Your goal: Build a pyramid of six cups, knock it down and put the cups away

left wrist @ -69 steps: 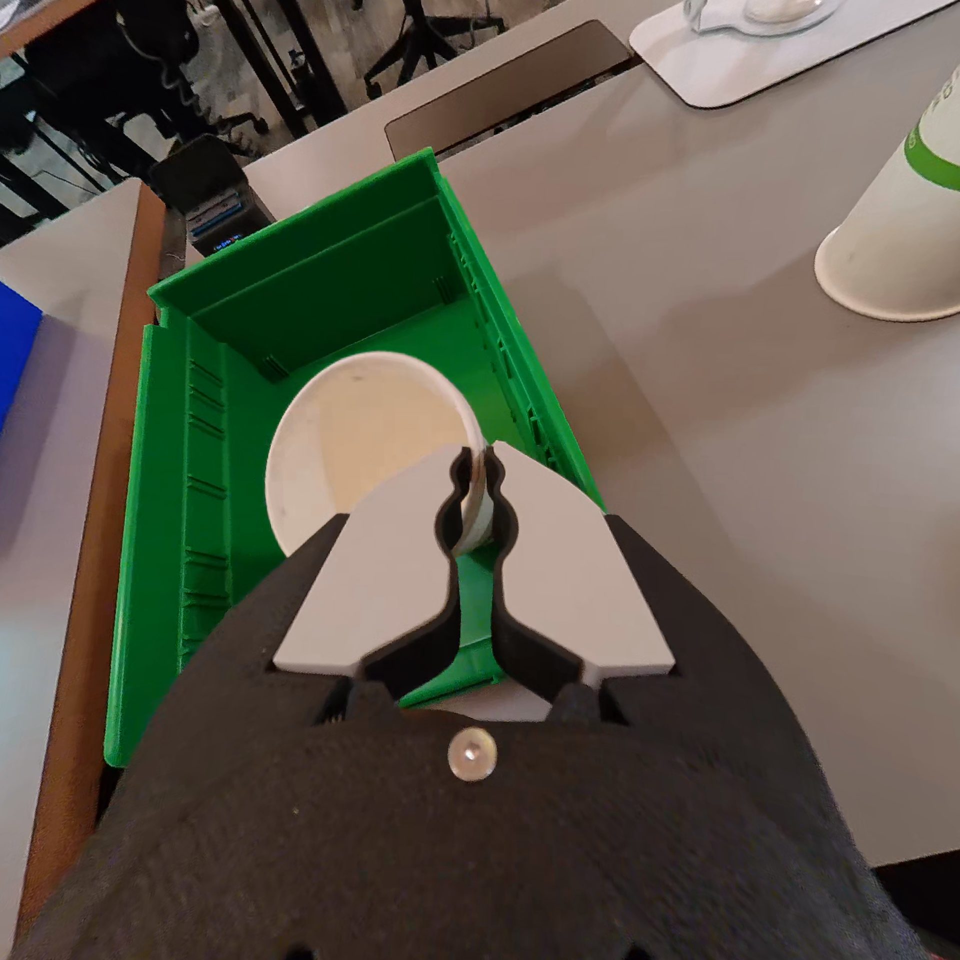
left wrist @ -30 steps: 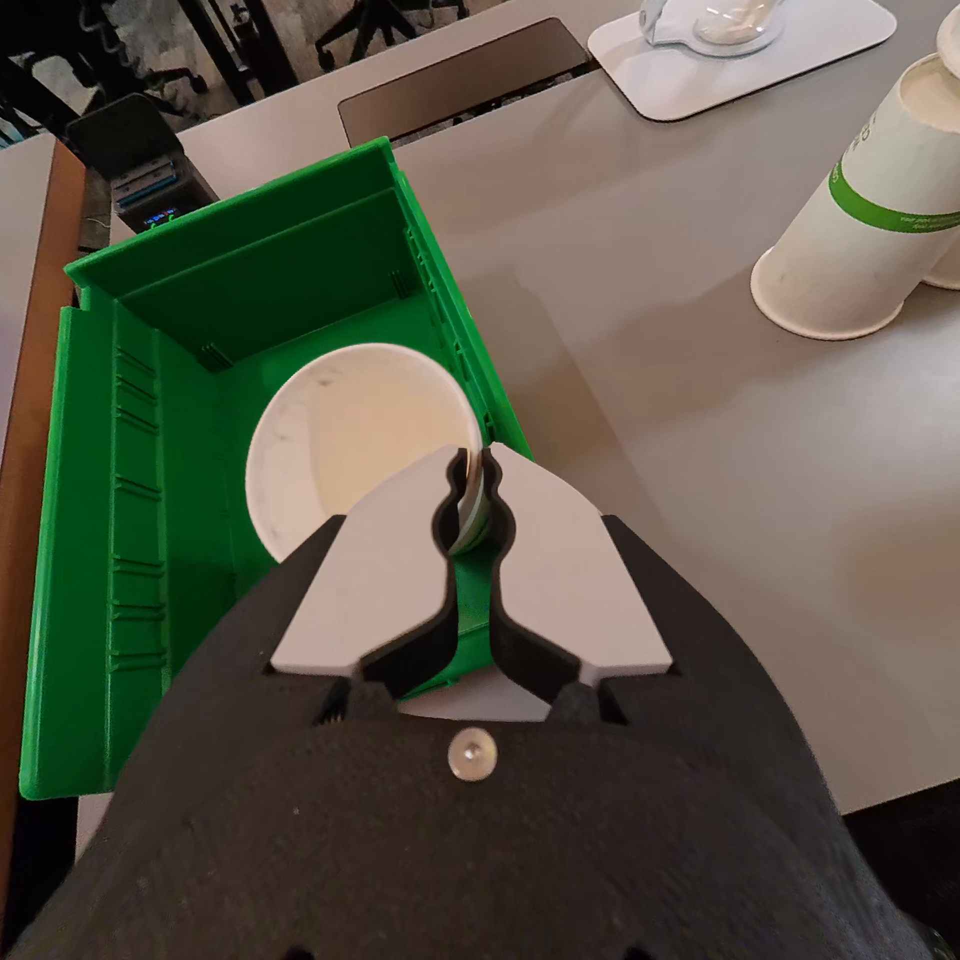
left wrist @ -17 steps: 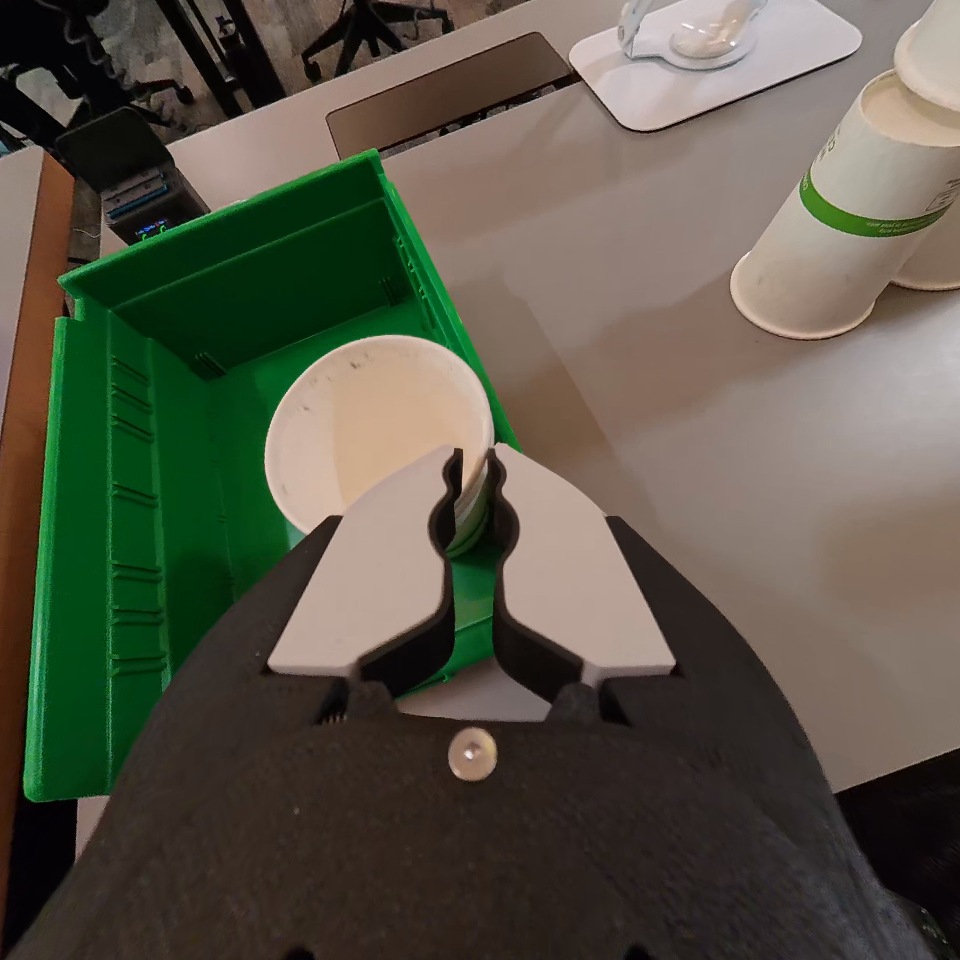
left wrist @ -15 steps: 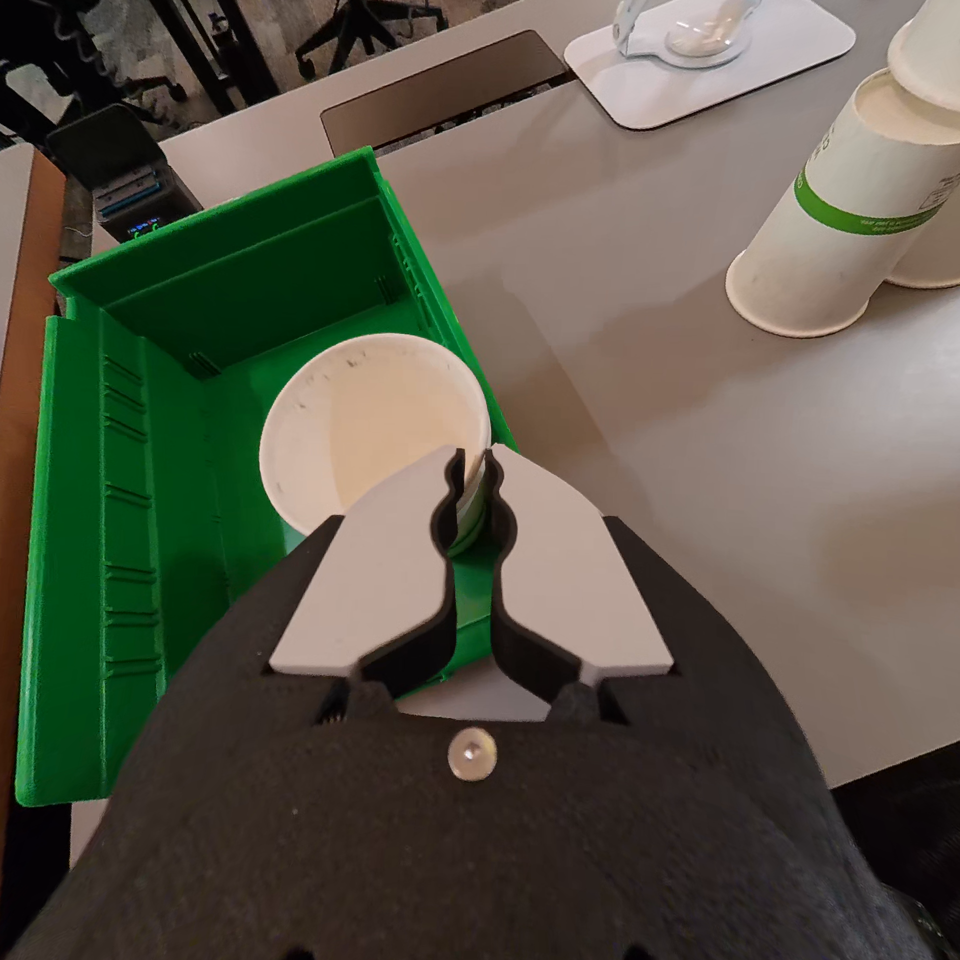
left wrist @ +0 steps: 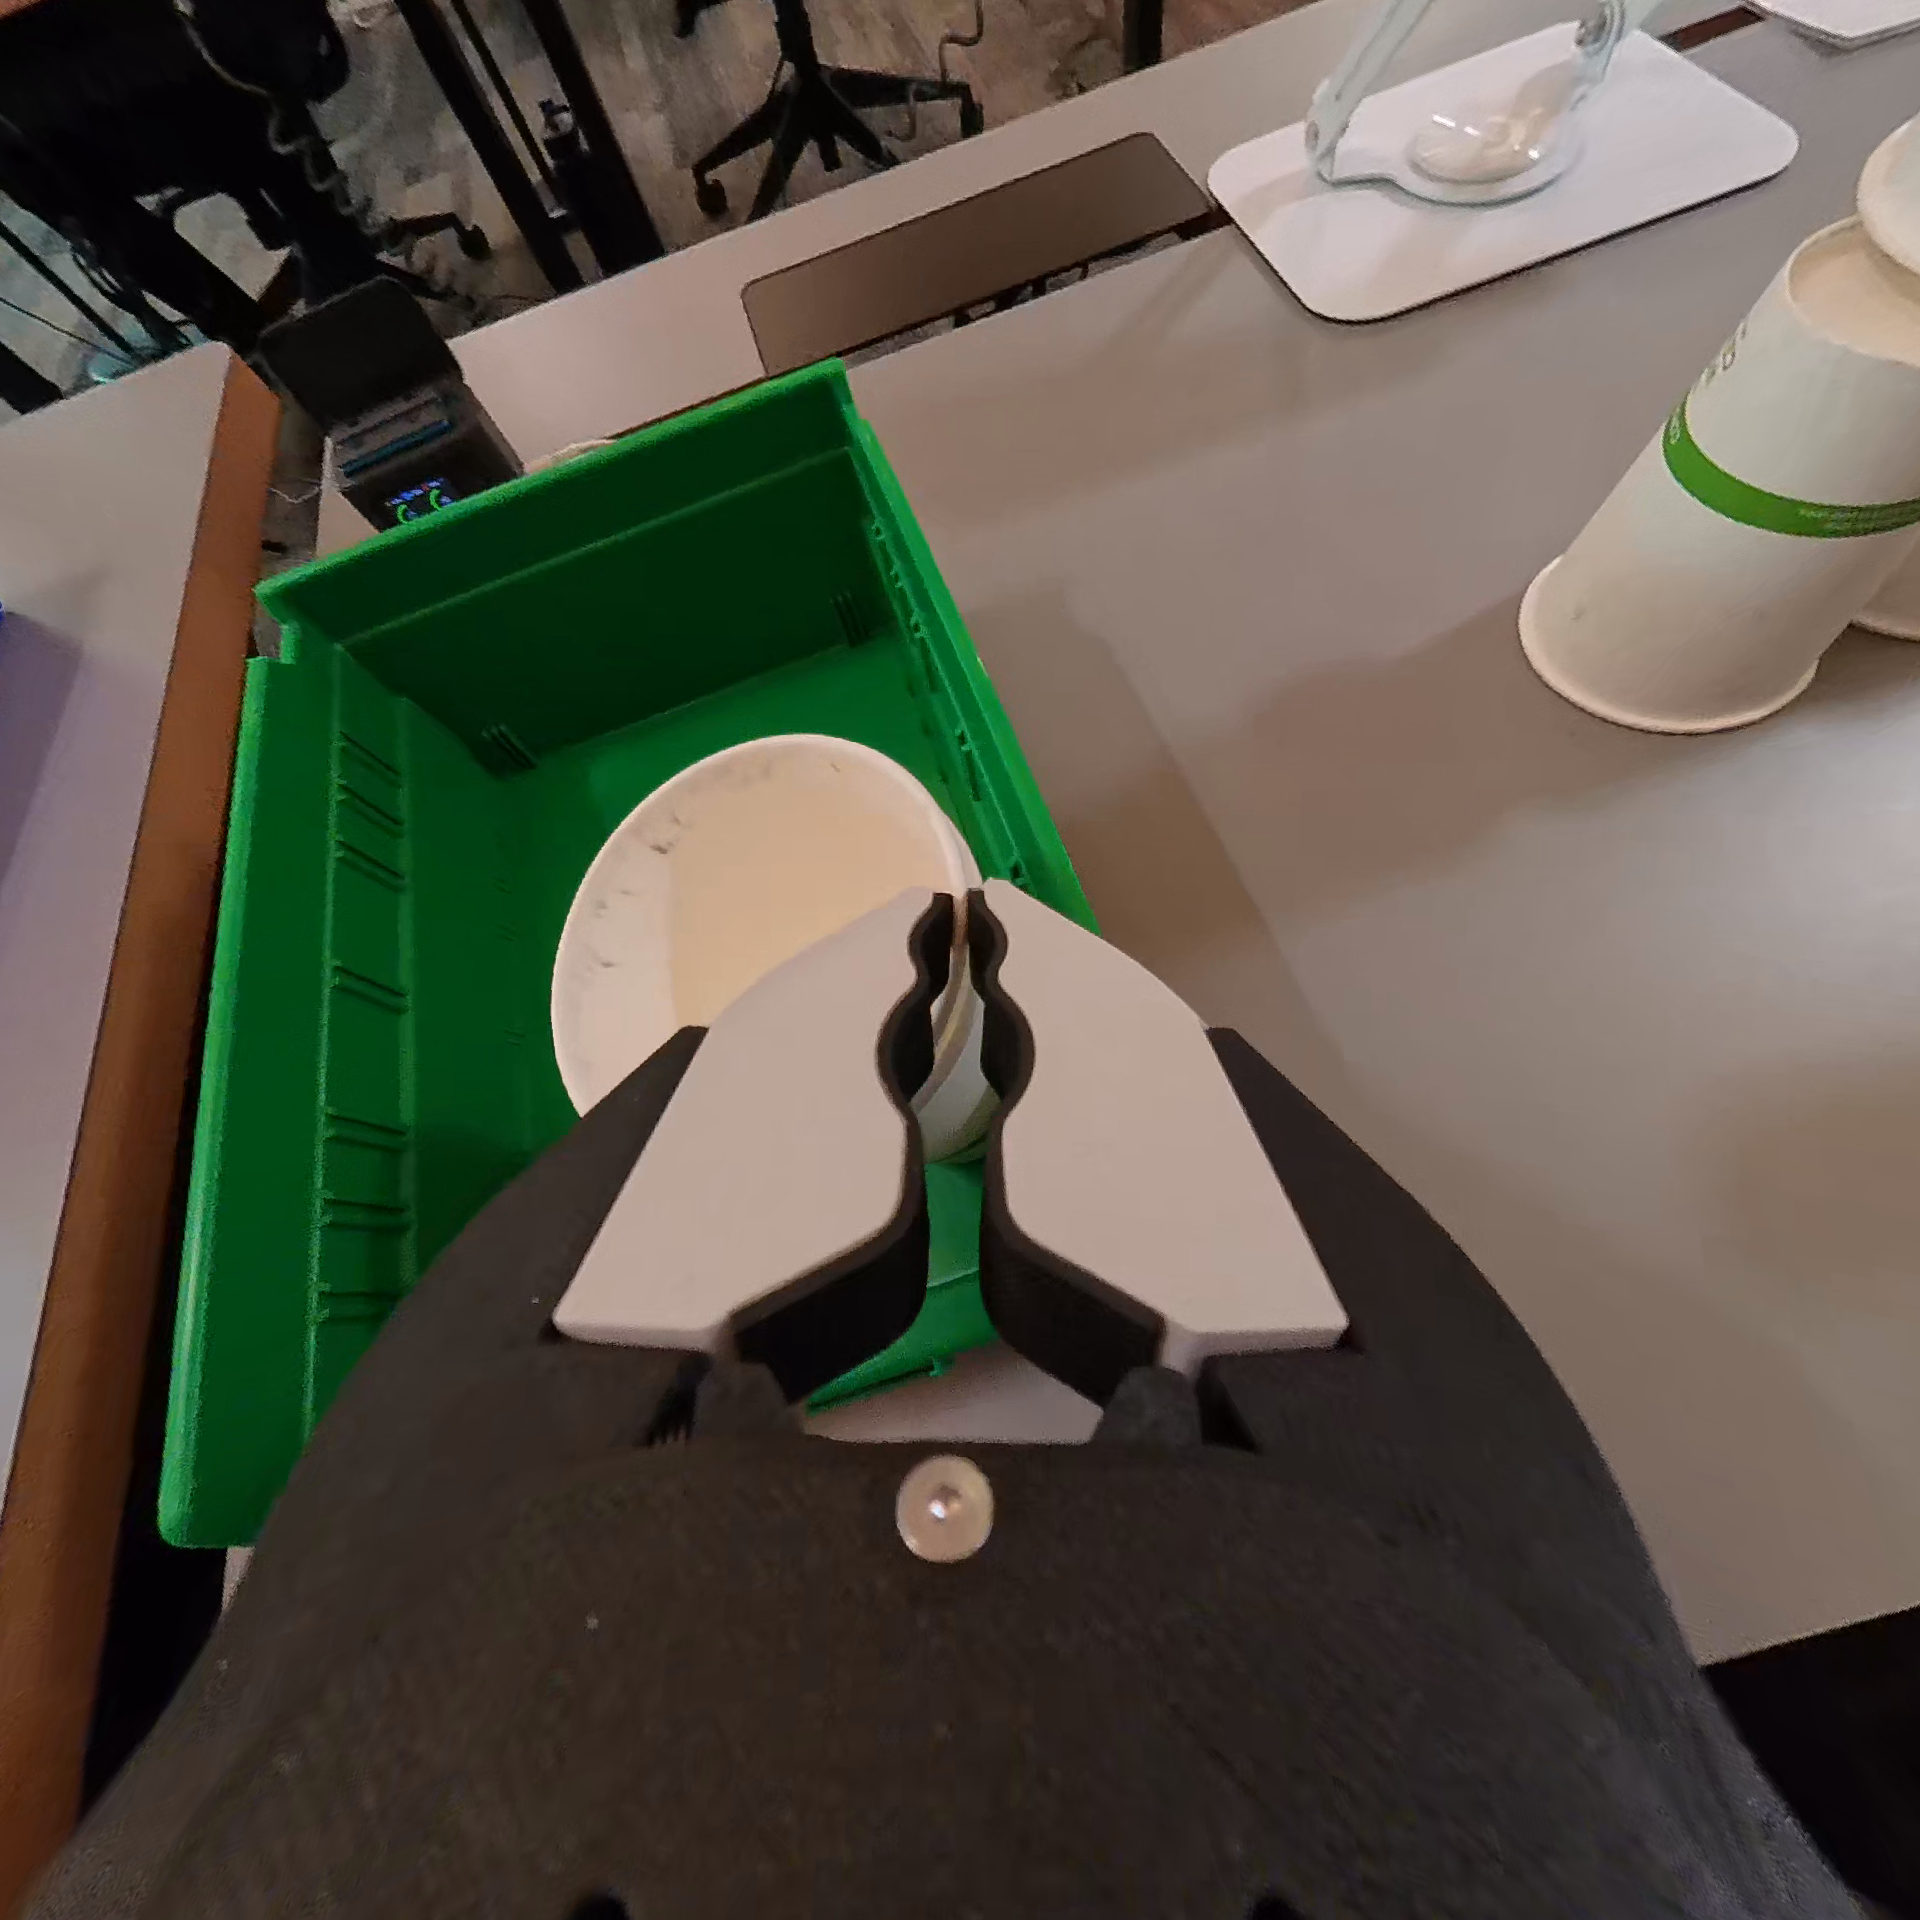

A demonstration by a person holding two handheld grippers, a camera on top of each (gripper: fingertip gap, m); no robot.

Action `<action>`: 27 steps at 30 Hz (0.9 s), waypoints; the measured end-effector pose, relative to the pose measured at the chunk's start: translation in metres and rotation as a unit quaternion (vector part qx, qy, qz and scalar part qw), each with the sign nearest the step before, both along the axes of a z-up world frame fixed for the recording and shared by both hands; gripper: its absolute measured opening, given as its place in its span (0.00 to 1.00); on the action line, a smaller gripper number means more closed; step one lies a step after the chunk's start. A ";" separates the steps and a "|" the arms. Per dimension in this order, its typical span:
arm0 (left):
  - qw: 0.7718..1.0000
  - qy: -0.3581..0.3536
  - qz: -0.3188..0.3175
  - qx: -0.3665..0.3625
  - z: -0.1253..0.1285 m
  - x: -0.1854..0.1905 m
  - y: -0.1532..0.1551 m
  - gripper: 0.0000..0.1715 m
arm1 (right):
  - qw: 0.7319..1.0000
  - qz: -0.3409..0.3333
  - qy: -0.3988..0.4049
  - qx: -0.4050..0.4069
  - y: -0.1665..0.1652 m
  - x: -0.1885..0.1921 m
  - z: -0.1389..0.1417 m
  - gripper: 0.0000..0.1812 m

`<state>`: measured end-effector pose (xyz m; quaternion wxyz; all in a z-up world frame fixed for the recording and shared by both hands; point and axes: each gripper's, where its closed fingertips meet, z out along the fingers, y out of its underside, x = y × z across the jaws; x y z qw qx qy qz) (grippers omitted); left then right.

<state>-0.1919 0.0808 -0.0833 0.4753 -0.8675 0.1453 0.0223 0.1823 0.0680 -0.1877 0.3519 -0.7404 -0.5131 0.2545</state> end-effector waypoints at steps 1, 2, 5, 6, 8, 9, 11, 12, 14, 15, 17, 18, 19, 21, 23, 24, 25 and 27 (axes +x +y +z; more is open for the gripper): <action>1.000 0.001 0.004 0.003 0.002 -0.002 0.001 0.03 | 1.000 0.000 0.000 0.000 0.000 0.000 0.000 0.00; 1.000 0.004 0.008 0.009 0.004 -0.003 0.001 0.03 | 1.000 0.000 -0.001 0.000 0.000 0.000 0.000 0.00; 0.999 0.013 0.016 0.033 0.015 -0.004 0.002 0.03 | 1.000 0.000 -0.001 0.001 0.000 0.000 0.000 0.00; 0.999 0.015 0.017 0.039 0.019 -0.004 0.002 0.03 | 1.000 0.000 -0.001 0.000 0.000 0.000 0.000 0.00; 0.998 0.027 0.025 0.056 0.029 -0.005 0.002 0.03 | 1.000 0.001 -0.001 0.000 0.000 0.000 0.000 0.00; 0.997 0.035 0.031 0.067 0.034 -0.006 0.002 0.03 | 1.000 0.001 -0.002 0.001 0.000 0.000 0.000 0.00; 0.993 0.050 0.050 0.094 0.048 -0.011 0.002 0.03 | 1.000 0.001 -0.002 0.001 0.000 0.000 0.000 0.00; 0.991 0.057 0.060 0.110 0.056 -0.013 0.001 0.03 | 1.000 0.001 -0.002 0.002 0.000 0.000 0.000 0.00; 0.985 0.063 0.076 0.142 0.073 -0.016 -0.001 0.03 | 1.000 0.000 -0.002 0.002 0.000 0.000 0.000 0.00; 0.981 0.065 0.086 0.159 0.082 -0.018 -0.003 0.03 | 1.000 0.000 -0.002 0.002 0.000 0.000 0.000 0.00; 0.972 0.069 0.107 0.197 0.100 -0.022 -0.007 0.03 | 1.000 0.000 -0.002 0.003 0.000 0.000 0.000 0.00; 0.967 0.066 0.116 0.216 0.110 -0.023 -0.010 0.03 | 1.000 0.000 -0.002 0.003 0.000 0.000 0.000 0.00; 0.963 0.061 0.124 0.233 0.118 -0.025 -0.012 0.03 | 1.000 0.001 -0.002 0.003 0.000 0.000 0.000 0.00; 0.953 0.048 0.136 0.266 0.134 -0.026 -0.018 0.03 | 1.000 0.001 -0.002 0.003 0.000 -0.001 0.000 0.00; 0.945 0.027 0.140 0.294 0.148 -0.025 -0.024 0.03 | 1.000 0.001 -0.001 0.004 0.000 -0.001 0.001 0.00; 0.942 0.012 0.137 0.305 0.154 -0.023 -0.027 0.03 | 1.000 0.002 0.000 0.004 -0.001 -0.002 0.001 0.00; 0.940 -0.005 0.132 0.315 0.160 -0.021 -0.029 0.03 | 1.000 0.002 0.002 0.005 -0.001 -0.002 0.002 0.00; 0.940 -0.042 0.116 0.319 0.166 -0.012 -0.031 0.03 | 1.000 0.003 0.012 0.006 -0.002 -0.006 0.006 0.00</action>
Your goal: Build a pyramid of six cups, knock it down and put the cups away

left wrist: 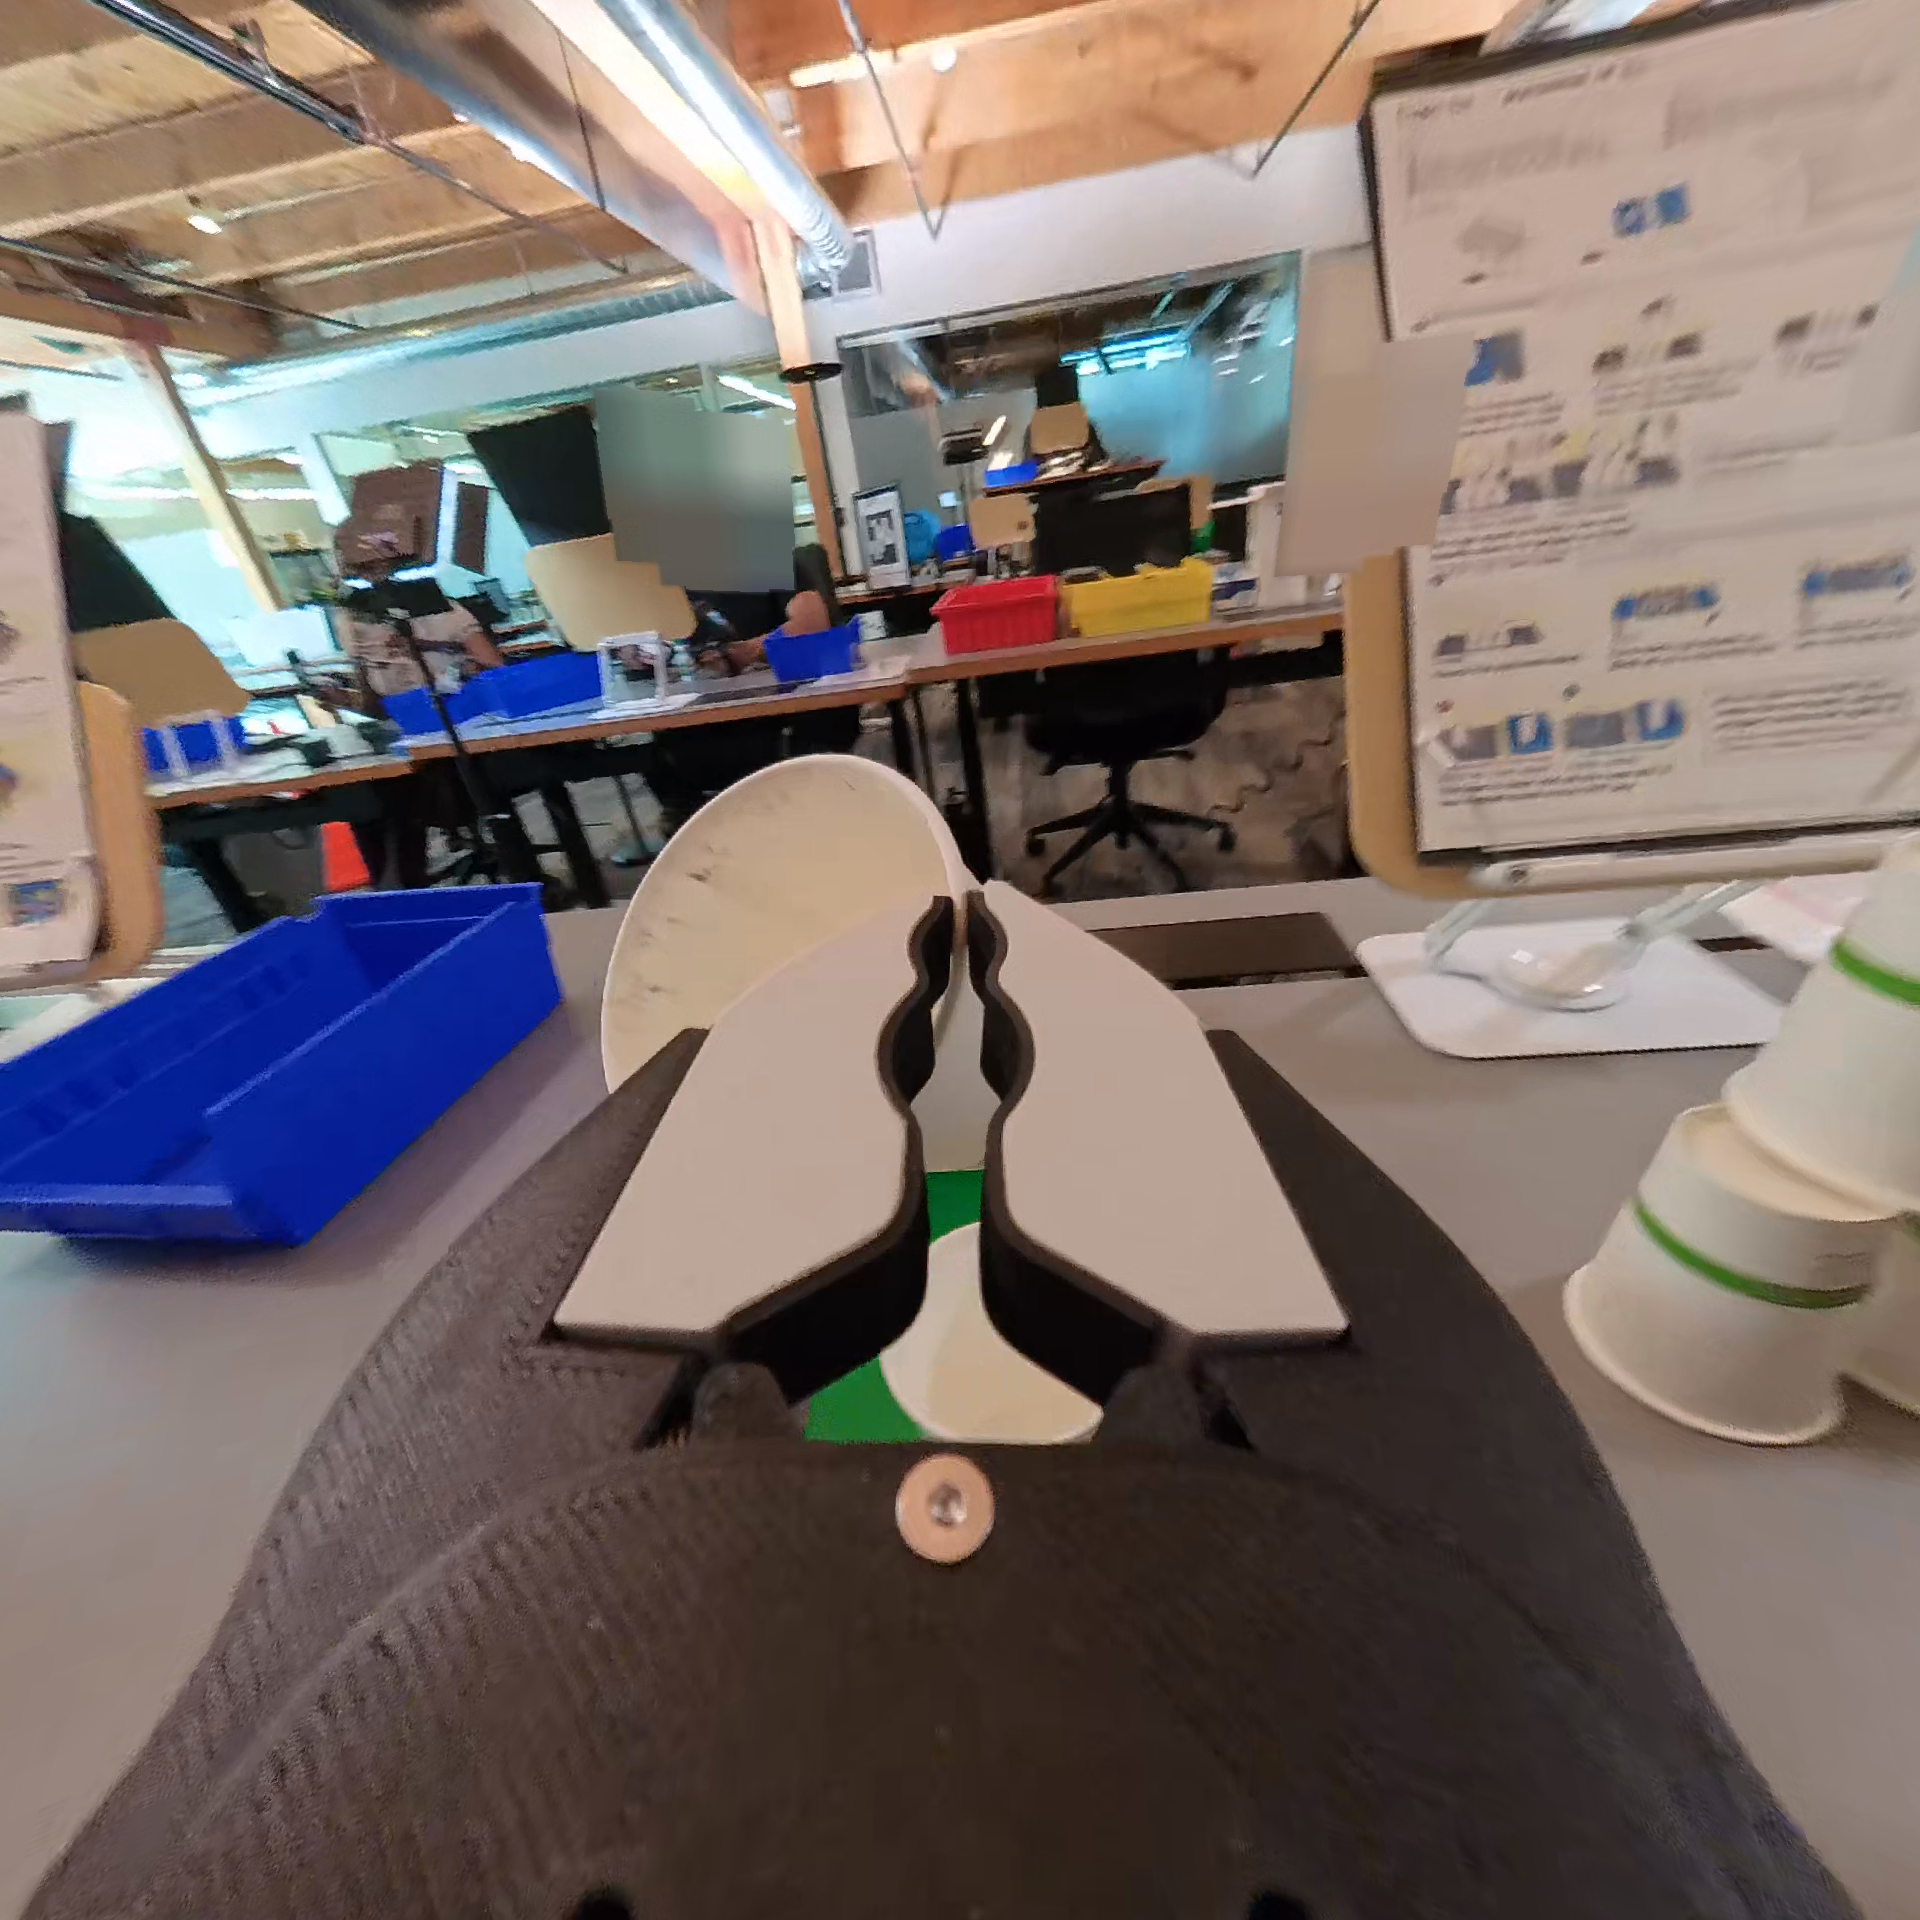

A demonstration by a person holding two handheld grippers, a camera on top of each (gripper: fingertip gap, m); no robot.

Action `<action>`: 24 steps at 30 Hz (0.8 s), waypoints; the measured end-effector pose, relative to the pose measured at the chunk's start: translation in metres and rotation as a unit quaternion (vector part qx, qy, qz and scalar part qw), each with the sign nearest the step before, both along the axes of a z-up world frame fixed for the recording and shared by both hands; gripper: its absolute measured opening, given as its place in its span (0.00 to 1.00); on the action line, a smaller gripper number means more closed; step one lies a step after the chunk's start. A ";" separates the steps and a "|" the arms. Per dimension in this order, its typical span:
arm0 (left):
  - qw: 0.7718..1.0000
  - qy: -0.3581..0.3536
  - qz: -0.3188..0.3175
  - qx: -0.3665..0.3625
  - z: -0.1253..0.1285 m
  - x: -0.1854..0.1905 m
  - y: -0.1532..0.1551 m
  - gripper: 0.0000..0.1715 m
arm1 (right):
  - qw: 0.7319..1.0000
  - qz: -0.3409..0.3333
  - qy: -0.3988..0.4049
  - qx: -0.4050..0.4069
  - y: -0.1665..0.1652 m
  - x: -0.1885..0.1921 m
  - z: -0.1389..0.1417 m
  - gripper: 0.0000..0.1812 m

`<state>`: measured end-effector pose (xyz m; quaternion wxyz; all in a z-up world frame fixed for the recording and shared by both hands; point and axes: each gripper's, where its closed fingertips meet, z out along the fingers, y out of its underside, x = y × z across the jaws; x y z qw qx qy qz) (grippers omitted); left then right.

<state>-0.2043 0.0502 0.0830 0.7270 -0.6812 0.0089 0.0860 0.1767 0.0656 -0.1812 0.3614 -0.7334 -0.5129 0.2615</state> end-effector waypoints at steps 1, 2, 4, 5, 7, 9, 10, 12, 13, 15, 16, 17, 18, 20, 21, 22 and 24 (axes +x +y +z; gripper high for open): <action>1.000 -0.012 -0.016 -0.001 0.001 0.006 0.000 0.03 | 1.000 0.002 0.009 0.001 -0.001 -0.003 0.004 0.00; 0.999 -0.021 -0.031 -0.005 0.002 0.012 0.001 0.03 | 1.000 0.002 0.021 0.001 -0.003 -0.006 0.008 0.00; 0.998 -0.034 -0.054 -0.002 0.006 0.026 0.002 0.03 | 0.999 -0.003 0.054 0.002 -0.005 -0.016 0.021 0.02; 0.997 -0.041 -0.067 0.002 0.008 0.034 0.002 0.03 | 0.997 -0.007 0.077 0.002 -0.007 -0.021 0.030 0.06; 0.993 -0.062 -0.097 0.009 0.014 0.054 0.003 0.03 | 0.992 -0.017 0.129 -0.003 -0.011 -0.033 0.048 0.13; 0.987 -0.083 -0.135 0.024 0.022 0.077 0.001 0.02 | 0.981 -0.026 0.189 -0.021 -0.018 -0.046 0.068 0.22; 0.982 -0.097 -0.157 0.030 0.025 0.090 0.000 0.02 | 0.974 -0.032 0.222 -0.035 -0.021 -0.052 0.077 0.25; 0.970 -0.129 -0.201 0.042 0.030 0.117 -0.001 0.02 | 0.952 -0.044 0.293 -0.074 -0.029 -0.062 0.097 0.31; 0.963 -0.142 -0.222 0.047 0.032 0.131 -0.002 0.02 | 0.937 -0.052 0.330 -0.099 -0.031 -0.066 0.106 0.33; 0.951 -0.167 -0.255 0.055 0.033 0.158 -0.004 0.03 | 0.902 -0.067 0.400 -0.150 -0.036 -0.070 0.121 0.37; 0.946 -0.174 -0.269 0.056 0.032 0.171 -0.005 0.02 | 0.885 -0.072 0.427 -0.172 -0.038 -0.071 0.127 0.38; 0.941 -0.181 -0.280 0.056 0.030 0.184 -0.006 0.02 | 0.870 -0.075 0.448 -0.192 -0.039 -0.071 0.132 0.40; 0.937 -0.188 -0.290 0.056 0.028 0.197 -0.008 0.02 | 0.857 -0.077 0.466 -0.207 -0.039 -0.070 0.136 0.42; 0.928 -0.206 -0.305 0.065 0.024 0.220 -0.012 0.02 | 0.832 -0.084 0.499 -0.230 -0.037 -0.064 0.143 0.45; 0.921 -0.218 -0.314 0.071 0.022 0.232 -0.016 0.02 | 0.817 -0.089 0.517 -0.239 -0.034 -0.059 0.147 0.46; 0.915 -0.231 -0.322 0.077 0.019 0.243 -0.019 0.02 | 0.801 -0.095 0.536 -0.249 -0.031 -0.053 0.151 0.46; 0.904 -0.251 -0.337 0.080 0.010 0.267 -0.026 0.02 | 0.761 -0.103 0.578 -0.276 -0.024 -0.040 0.158 0.47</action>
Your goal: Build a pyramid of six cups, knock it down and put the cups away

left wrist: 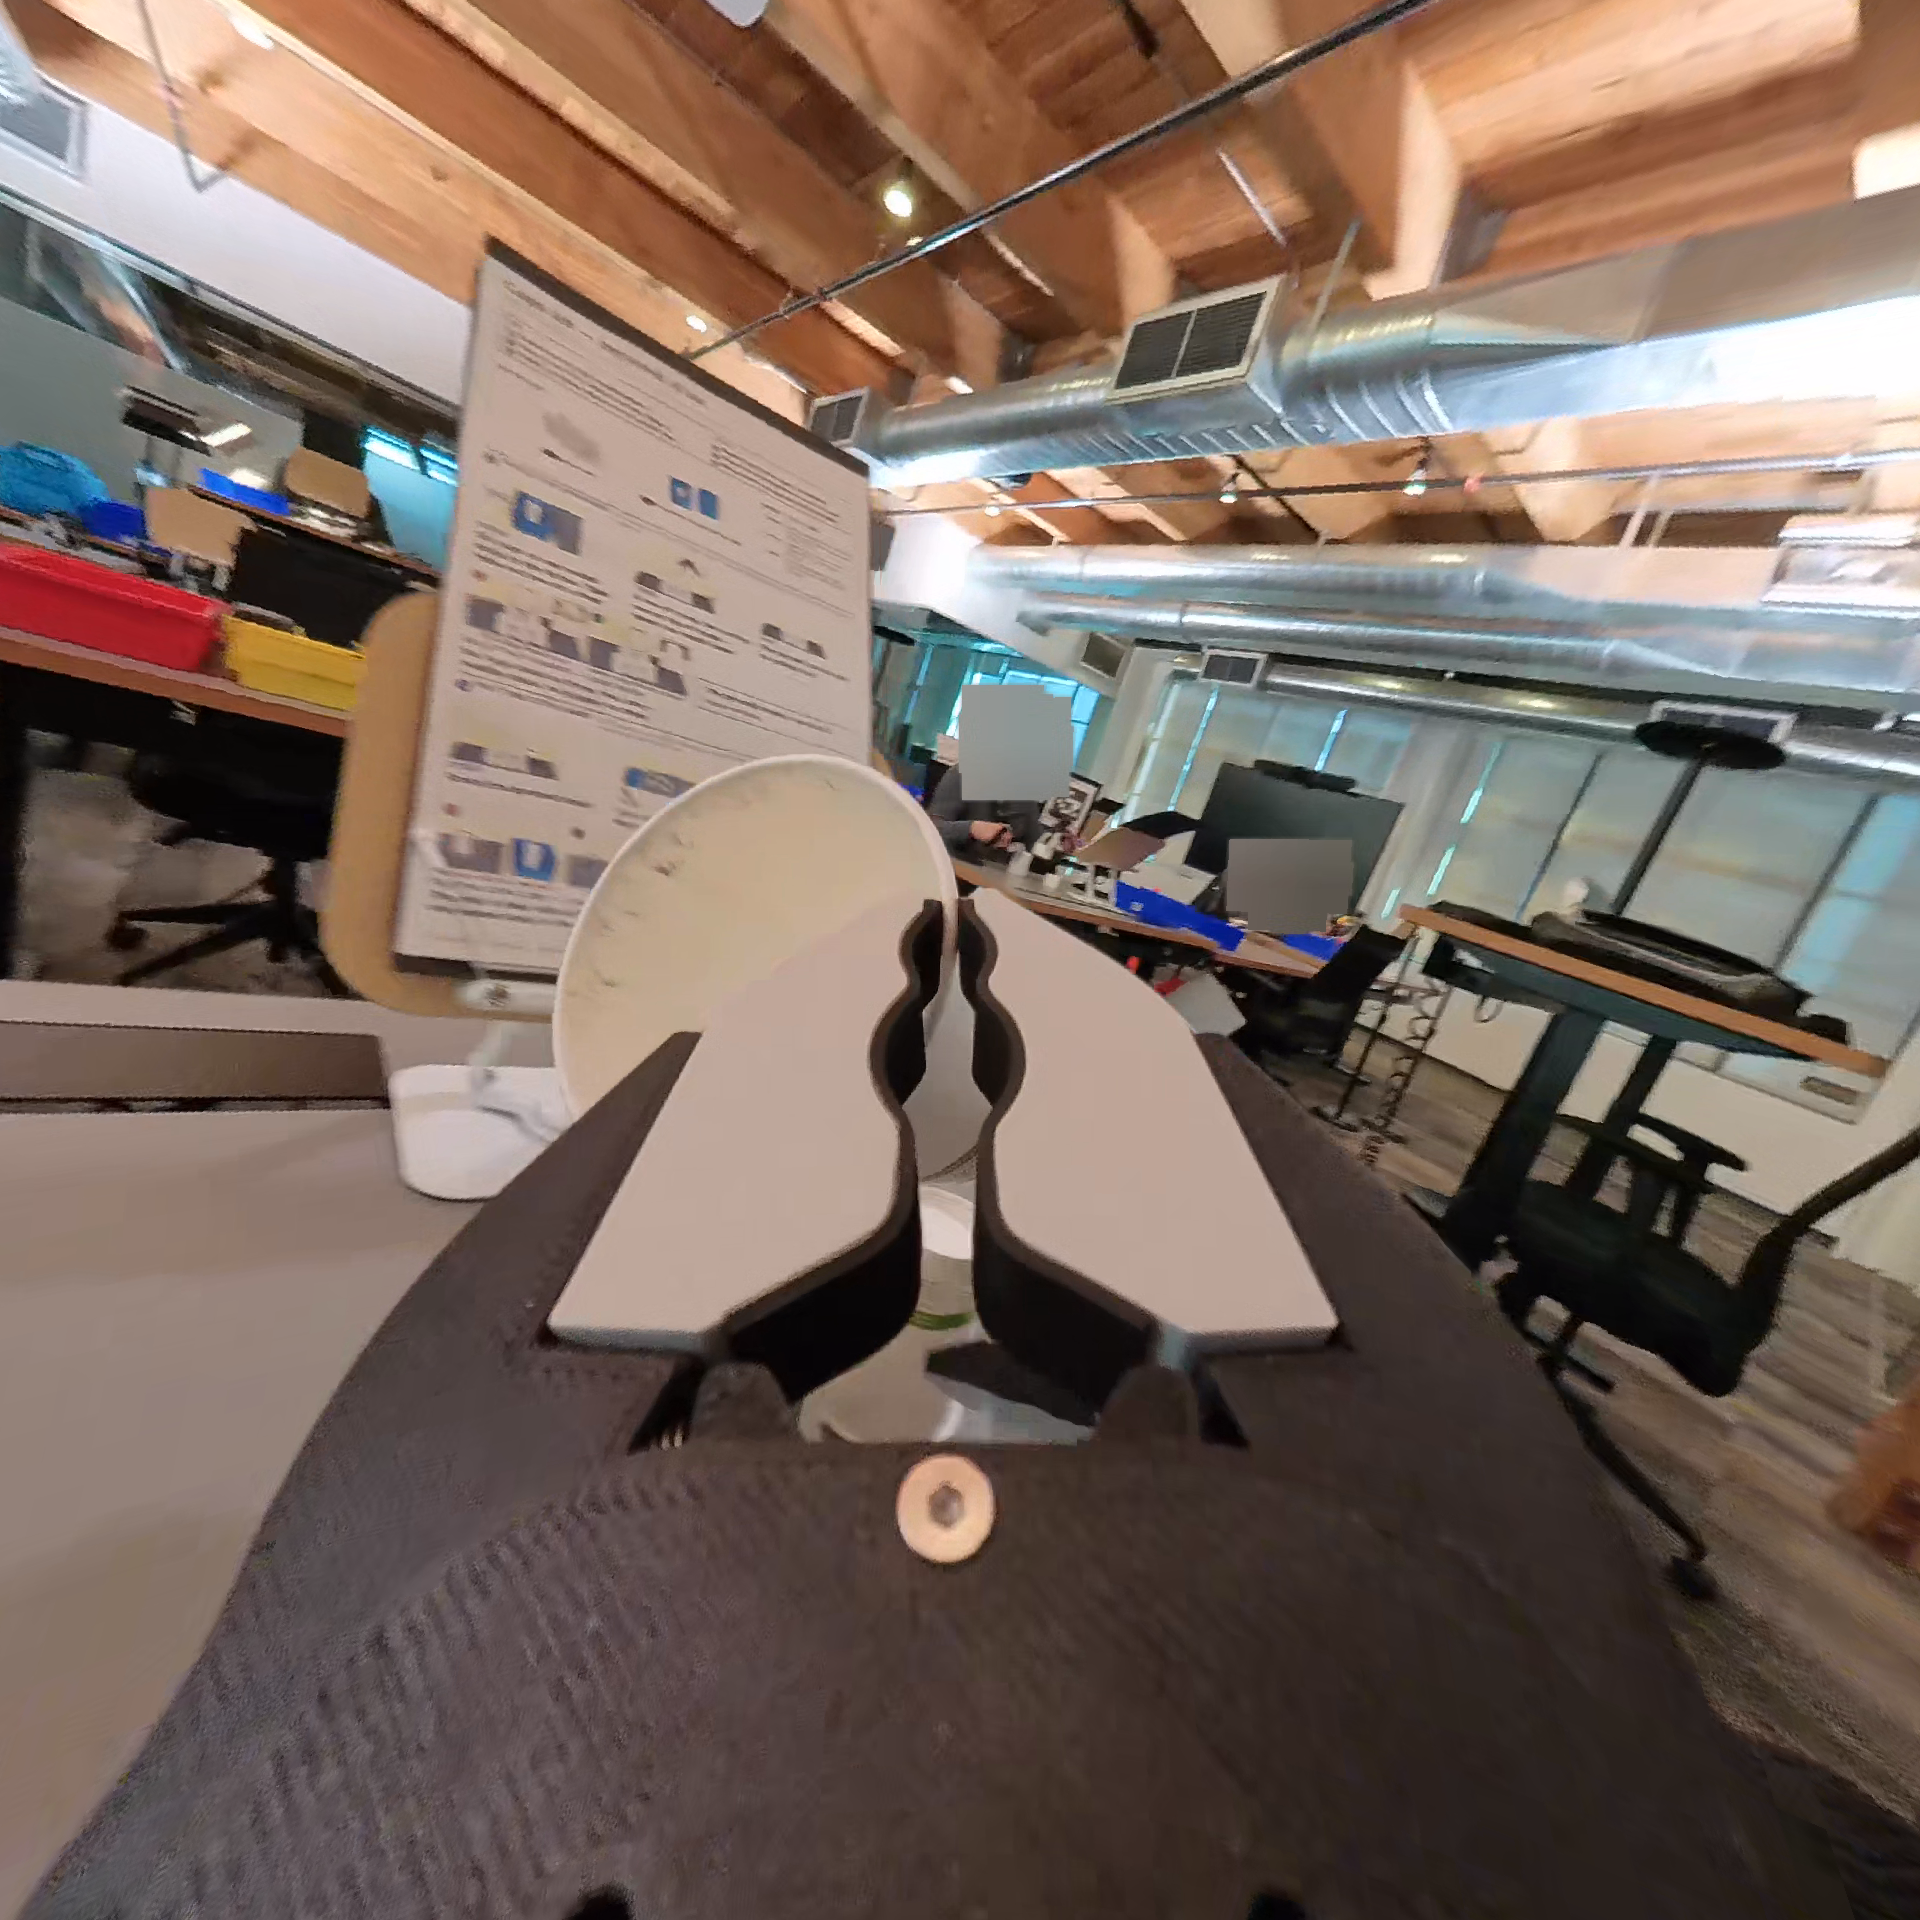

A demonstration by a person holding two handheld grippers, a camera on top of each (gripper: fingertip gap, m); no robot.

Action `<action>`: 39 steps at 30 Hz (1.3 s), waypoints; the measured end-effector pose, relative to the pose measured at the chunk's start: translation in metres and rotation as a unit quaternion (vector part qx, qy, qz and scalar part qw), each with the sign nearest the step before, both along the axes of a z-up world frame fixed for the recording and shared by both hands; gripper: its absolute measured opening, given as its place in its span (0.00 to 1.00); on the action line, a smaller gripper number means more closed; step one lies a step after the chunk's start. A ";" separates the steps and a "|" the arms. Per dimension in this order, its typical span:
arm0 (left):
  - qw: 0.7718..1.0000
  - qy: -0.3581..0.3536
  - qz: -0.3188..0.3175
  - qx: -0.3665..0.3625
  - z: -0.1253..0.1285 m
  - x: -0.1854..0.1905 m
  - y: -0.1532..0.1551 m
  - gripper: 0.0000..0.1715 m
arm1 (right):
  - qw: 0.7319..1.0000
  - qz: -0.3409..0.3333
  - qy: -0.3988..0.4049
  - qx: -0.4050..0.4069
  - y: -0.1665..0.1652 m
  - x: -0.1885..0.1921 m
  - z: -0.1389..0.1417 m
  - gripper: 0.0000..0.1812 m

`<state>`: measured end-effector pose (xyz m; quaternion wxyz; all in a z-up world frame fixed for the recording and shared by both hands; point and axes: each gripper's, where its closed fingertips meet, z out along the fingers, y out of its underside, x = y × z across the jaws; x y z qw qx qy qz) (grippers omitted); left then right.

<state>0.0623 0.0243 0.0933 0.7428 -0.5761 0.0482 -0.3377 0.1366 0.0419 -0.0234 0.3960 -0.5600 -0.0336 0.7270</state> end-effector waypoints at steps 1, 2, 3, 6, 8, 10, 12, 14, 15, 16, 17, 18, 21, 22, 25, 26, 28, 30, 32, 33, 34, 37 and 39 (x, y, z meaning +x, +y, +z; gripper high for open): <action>1.000 -0.003 -0.011 -0.001 -0.006 0.013 -0.003 0.02 | 1.000 0.001 0.027 -0.015 0.002 0.005 0.003 0.48; 1.000 -0.005 -0.020 0.000 -0.012 0.025 -0.007 0.02 | 0.998 0.003 0.048 -0.028 0.004 0.010 0.005 0.49; 1.000 -0.007 -0.029 0.005 -0.017 0.036 -0.010 0.02 | 0.997 0.005 0.064 -0.038 0.005 0.013 0.006 0.50; 0.999 0.001 -0.042 0.007 -0.031 0.062 -0.019 0.02 | 0.992 0.007 0.120 -0.034 0.003 0.024 0.018 0.53; 0.999 0.008 -0.051 0.005 -0.038 0.073 -0.022 0.02 | 0.989 0.001 0.146 -0.022 0.001 0.032 0.028 0.54; 0.997 0.009 -0.070 -0.001 -0.045 0.082 -0.024 0.02 | 0.988 -0.014 0.154 -0.022 0.003 0.039 0.030 0.56; 0.996 0.005 -0.088 -0.004 -0.049 0.088 -0.027 0.02 | 0.985 -0.026 0.170 -0.031 0.009 0.048 0.030 0.54; 0.994 0.007 -0.108 -0.007 -0.055 0.096 -0.031 0.02 | 0.981 -0.033 0.187 -0.044 0.015 0.055 0.029 0.52; 0.993 0.008 -0.117 -0.008 -0.059 0.100 -0.033 0.02 | 0.979 -0.036 0.194 -0.050 0.018 0.061 0.027 0.52; 0.992 0.010 -0.126 -0.010 -0.062 0.105 -0.035 0.02 | 0.977 -0.040 0.200 -0.056 0.020 0.064 0.026 0.51; 0.991 0.011 -0.134 -0.012 -0.065 0.109 -0.037 0.02 | 0.975 -0.043 0.208 -0.061 0.022 0.067 0.026 0.51; 0.990 0.014 -0.142 -0.011 -0.068 0.113 -0.039 0.02 | 0.973 -0.047 0.215 -0.067 0.024 0.070 0.025 0.51; 0.987 0.026 -0.161 -0.010 -0.076 0.124 -0.044 0.02 | 0.970 -0.055 0.225 -0.069 0.028 0.078 0.023 0.46; 0.986 0.028 -0.166 -0.013 -0.078 0.126 -0.045 0.02 | 0.971 -0.053 0.225 -0.067 0.028 0.079 0.023 0.46; 0.985 0.029 -0.171 -0.017 -0.081 0.127 -0.044 0.02 | 0.972 -0.050 0.222 -0.063 0.028 0.079 0.023 0.45; 0.985 0.030 -0.170 -0.017 -0.081 0.127 -0.044 0.02 | 0.973 -0.051 0.219 -0.061 0.027 0.079 0.022 0.45; 0.986 0.035 -0.161 -0.016 -0.082 0.125 -0.042 0.02 | 0.974 -0.054 0.211 -0.057 0.026 0.077 0.023 0.45; 0.988 0.042 -0.149 -0.020 -0.084 0.123 -0.039 0.02 | 0.977 -0.060 0.198 -0.052 0.028 0.078 0.022 0.45; 0.989 0.045 -0.136 -0.032 -0.088 0.121 -0.035 0.04 | 0.979 -0.073 0.186 -0.047 0.033 0.084 0.021 0.45; 0.989 0.047 -0.135 -0.038 -0.090 0.121 -0.034 0.07 | 0.979 -0.080 0.182 -0.043 0.035 0.088 0.022 0.45; 0.989 0.050 -0.134 -0.045 -0.093 0.121 -0.032 0.11 | 0.981 -0.085 0.173 -0.039 0.037 0.091 0.022 0.45; 0.985 0.063 -0.145 -0.069 -0.105 0.123 -0.027 0.22 | 0.984 -0.108 0.138 -0.016 0.046 0.102 0.021 0.45; 0.984 0.071 -0.145 -0.078 -0.112 0.124 -0.024 0.26 | 0.985 -0.125 0.122 -0.003 0.051 0.111 0.022 0.44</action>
